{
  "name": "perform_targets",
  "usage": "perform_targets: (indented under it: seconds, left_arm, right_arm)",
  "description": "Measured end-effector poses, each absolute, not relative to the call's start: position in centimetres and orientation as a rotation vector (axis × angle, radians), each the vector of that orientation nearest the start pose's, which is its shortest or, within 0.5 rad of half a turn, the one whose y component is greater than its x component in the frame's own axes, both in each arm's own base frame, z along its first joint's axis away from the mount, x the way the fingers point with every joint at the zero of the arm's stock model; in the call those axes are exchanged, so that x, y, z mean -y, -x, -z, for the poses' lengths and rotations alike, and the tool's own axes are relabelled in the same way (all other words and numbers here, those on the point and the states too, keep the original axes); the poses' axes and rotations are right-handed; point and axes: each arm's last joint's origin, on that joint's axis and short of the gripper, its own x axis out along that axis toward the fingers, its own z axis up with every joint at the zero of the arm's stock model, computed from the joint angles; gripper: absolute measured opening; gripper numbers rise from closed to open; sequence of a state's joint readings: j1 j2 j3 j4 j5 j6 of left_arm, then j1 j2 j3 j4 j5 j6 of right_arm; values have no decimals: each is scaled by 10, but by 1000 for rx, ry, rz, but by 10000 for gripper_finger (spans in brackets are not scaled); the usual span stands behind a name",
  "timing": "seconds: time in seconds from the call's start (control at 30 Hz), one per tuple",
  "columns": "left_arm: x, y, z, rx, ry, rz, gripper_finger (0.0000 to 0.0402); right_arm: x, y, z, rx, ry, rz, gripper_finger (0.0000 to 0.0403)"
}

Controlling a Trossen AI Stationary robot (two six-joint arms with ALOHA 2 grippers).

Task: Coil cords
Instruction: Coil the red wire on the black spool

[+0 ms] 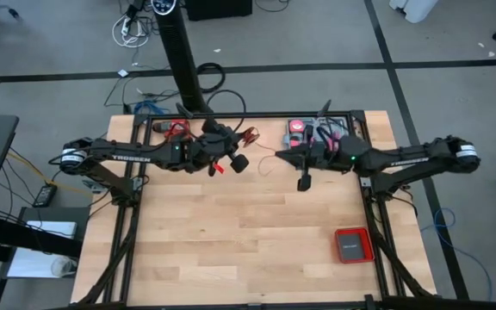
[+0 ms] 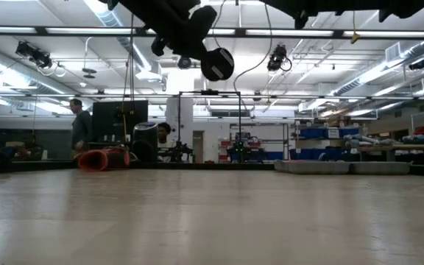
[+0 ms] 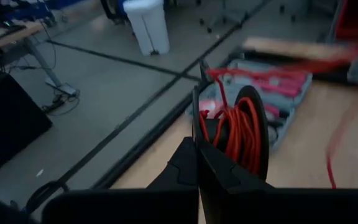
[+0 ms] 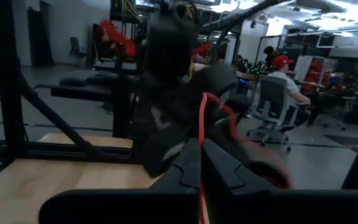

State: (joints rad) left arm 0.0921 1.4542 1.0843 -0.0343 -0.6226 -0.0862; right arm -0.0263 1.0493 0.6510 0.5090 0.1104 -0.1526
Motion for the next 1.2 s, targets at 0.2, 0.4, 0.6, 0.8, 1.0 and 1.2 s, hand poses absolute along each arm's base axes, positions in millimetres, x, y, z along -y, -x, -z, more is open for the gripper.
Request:
perform_targets:
  seconds: [0.2,0.4,0.6,0.8,1.0,1.2]
  left_arm:
    - [-47,-324,-308,-249,2,-729,0]
    - [-53,-326,-319,-131,14,-742,0]
    - [-58,-326,-330,-17,46,-750,0]
    - [-57,-326,-343,131,87,-692,0]
    - [-55,-326,-352,236,149,-613,0]
    - [-53,-325,-360,321,159,-550,0]
  right_arm:
    - [5,-245,-294,84,147,108,0]
    - [2,-247,-292,83,147,81,0]
    - [1,-248,-289,59,147,55,0]
    - [5,-249,-283,2,133,68,0]
    - [12,-248,-279,-45,129,95,0]
    - [21,-247,-272,-120,130,141,0]
